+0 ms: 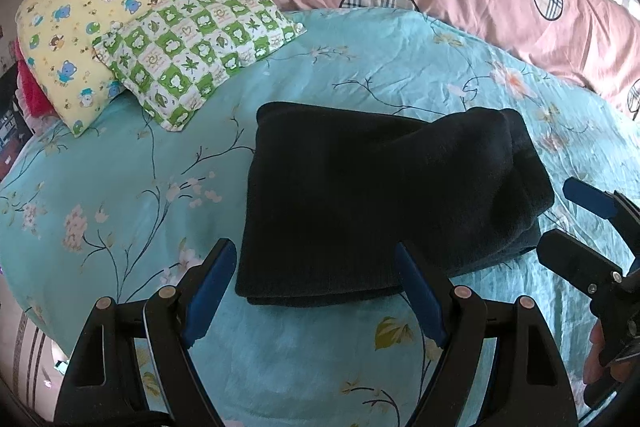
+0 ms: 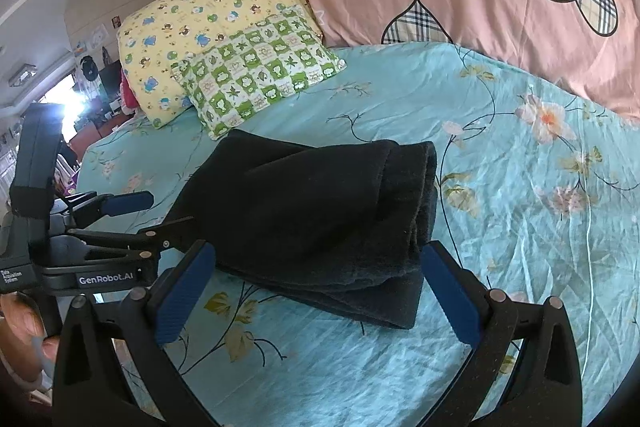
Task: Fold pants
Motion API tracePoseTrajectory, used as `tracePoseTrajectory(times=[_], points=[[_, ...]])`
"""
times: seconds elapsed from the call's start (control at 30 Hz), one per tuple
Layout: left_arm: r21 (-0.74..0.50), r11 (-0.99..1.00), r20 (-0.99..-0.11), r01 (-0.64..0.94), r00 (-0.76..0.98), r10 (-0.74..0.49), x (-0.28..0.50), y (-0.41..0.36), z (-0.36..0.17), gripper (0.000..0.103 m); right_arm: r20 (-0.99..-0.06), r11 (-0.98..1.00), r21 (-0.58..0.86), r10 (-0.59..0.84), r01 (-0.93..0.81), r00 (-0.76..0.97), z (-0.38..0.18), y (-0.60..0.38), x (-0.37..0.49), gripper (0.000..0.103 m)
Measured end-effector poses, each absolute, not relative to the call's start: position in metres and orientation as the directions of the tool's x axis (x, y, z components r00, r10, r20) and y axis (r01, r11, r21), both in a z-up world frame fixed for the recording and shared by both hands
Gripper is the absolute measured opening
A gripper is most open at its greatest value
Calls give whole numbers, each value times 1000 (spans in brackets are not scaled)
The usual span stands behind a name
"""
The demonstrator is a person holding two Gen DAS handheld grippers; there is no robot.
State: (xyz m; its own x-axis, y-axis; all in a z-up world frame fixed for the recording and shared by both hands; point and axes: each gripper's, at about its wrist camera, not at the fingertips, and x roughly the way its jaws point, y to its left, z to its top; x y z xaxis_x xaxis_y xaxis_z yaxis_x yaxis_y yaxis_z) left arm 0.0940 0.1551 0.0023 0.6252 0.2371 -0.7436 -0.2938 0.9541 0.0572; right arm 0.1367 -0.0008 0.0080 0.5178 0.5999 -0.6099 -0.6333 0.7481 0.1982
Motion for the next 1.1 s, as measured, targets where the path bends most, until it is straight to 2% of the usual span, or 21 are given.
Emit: tracePoseTrajectory(times=[0.47, 0.6, 1.1], points=[[18, 952, -740, -305, 637, 218, 100, 162, 7, 83, -613, 748, 196, 598, -634, 517, 6, -2, 144, 102], [29, 947, -715, -320, 655, 243, 99, 162, 11, 83, -609, 749, 204, 601, -630, 518, 7, -2, 147, 102], [39, 938, -709, -344, 652, 268, 111, 166, 13, 83, -603, 750, 192, 600, -633, 526, 13, -1, 149, 102]])
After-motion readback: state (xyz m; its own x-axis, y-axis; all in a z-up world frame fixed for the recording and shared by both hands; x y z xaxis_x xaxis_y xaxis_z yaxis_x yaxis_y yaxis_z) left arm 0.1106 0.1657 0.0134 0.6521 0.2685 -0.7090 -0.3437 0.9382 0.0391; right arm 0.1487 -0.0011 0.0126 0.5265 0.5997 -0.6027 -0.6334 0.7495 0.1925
